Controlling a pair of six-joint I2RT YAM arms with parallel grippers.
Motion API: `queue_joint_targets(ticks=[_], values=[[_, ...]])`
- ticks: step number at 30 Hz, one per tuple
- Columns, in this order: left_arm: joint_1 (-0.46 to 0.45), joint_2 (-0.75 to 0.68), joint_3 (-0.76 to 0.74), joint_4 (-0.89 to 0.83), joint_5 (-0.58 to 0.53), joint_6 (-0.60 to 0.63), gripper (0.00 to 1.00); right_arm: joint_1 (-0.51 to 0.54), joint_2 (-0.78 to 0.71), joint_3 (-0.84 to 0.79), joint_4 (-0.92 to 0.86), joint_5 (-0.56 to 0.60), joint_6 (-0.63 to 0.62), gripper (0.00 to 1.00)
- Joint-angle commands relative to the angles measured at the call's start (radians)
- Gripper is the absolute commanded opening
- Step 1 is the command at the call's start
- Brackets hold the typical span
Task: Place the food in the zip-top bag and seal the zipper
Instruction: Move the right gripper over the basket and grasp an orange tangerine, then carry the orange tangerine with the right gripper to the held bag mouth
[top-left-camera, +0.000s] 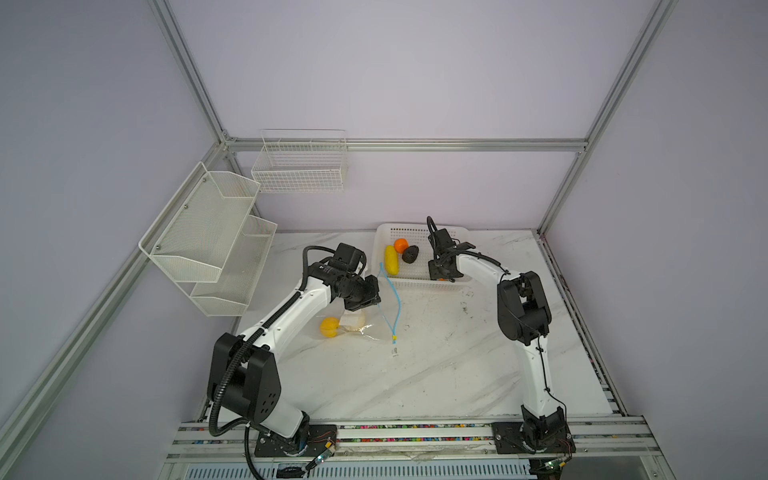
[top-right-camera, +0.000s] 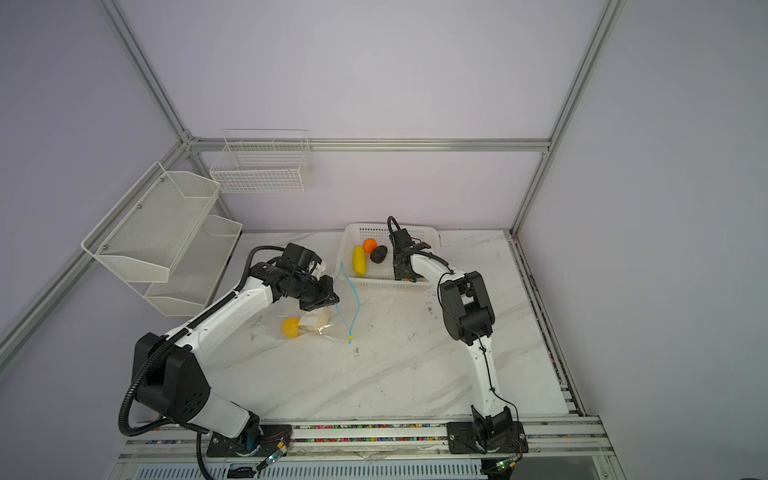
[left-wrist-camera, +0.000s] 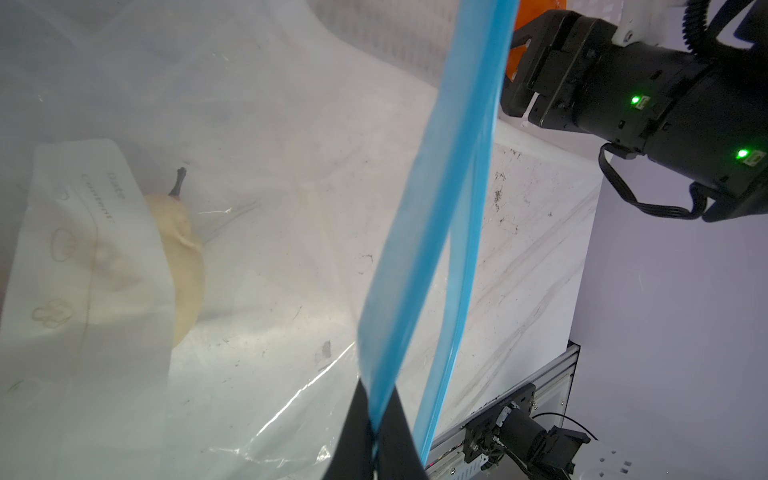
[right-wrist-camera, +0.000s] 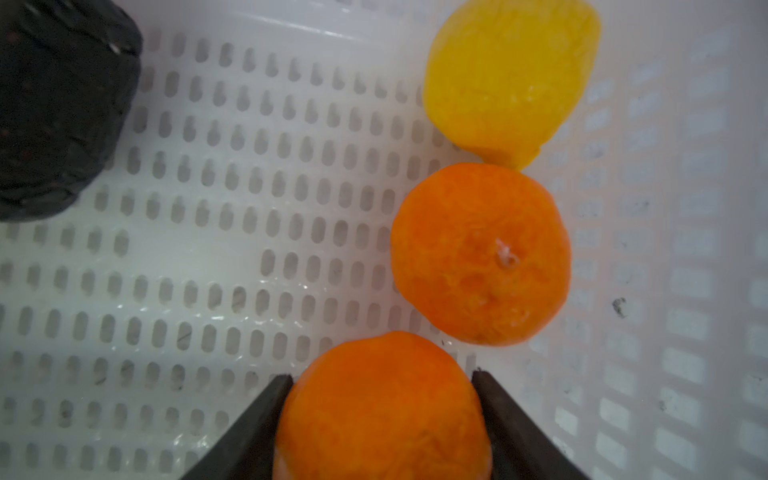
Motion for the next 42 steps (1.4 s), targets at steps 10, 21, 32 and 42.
queue_joint_targets(ticks=[10,21,32,42], values=[[0.003,0.012,0.074,0.016,0.024,0.005,0.0,-0.004,-0.155,-0.095,0.112,-0.04,-0.024,0.66],[0.004,0.01,0.088,0.016,0.028,0.005,0.0,0.011,-0.333,-0.248,0.274,-0.161,-0.05,0.64],[0.002,0.016,0.112,0.016,0.035,0.001,0.0,0.122,-0.634,-0.586,0.528,-0.423,-0.05,0.63],[0.004,-0.003,0.102,0.02,0.023,-0.004,0.0,0.246,-0.789,-0.82,0.752,-0.576,-0.011,0.63]])
